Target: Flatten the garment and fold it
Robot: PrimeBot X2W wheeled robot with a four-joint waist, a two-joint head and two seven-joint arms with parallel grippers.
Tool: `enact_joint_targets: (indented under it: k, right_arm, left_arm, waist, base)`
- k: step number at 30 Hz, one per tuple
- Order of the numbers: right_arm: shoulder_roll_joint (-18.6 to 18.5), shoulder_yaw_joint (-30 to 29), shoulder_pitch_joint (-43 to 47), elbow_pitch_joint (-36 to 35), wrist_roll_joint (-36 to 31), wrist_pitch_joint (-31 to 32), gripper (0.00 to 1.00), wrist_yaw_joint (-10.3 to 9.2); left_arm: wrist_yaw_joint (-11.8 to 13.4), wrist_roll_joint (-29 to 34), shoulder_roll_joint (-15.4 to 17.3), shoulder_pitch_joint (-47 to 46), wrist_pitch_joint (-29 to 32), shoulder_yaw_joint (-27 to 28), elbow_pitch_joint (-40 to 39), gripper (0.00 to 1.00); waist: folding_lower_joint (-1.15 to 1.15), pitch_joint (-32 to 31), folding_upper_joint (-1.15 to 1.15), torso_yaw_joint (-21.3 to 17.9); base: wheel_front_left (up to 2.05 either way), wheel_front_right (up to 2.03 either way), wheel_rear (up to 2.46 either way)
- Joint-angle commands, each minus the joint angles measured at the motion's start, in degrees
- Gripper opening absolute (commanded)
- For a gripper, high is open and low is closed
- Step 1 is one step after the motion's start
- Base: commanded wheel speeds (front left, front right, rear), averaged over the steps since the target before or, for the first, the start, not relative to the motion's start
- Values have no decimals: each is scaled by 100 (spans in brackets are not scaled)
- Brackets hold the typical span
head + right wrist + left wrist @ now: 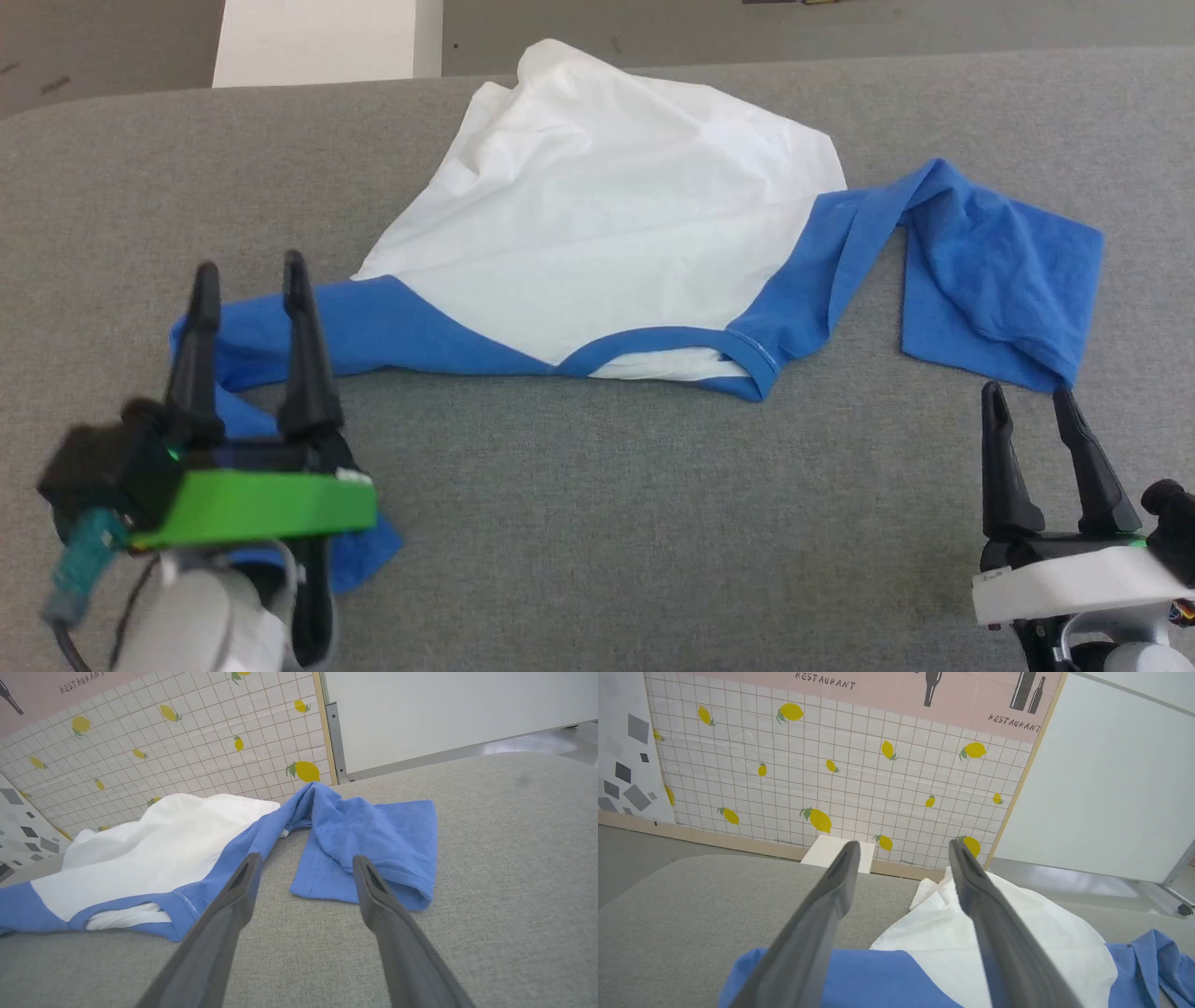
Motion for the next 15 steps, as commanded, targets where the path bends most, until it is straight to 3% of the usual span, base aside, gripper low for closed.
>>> enact_joint_targets:
  k: [1, 9, 15]
  right_arm:
    - [3, 16, 68, 13, 9, -26, 100, -9]
    - [3, -15, 218, 92, 20, -35, 100, -9]
    - [3, 63, 234, -23, -178, 145, 100, -9]
  left_arm:
    - [-127, 291, -228, 283, -26, 96, -86, 100]
    - [-865, 1185, -1448, 1406, -27, 636, 197, 100]
    - [-1411, 1548, -1885, 1600, -28, 932, 420, 100]
  waist:
    - [0, -47, 0, -17]
    - [0, -300, 0, -2]
    - [0, -415, 0, 189]
  base:
    - [0, 0, 0]
    - [0, 0, 0]
    - [0, 0, 0]
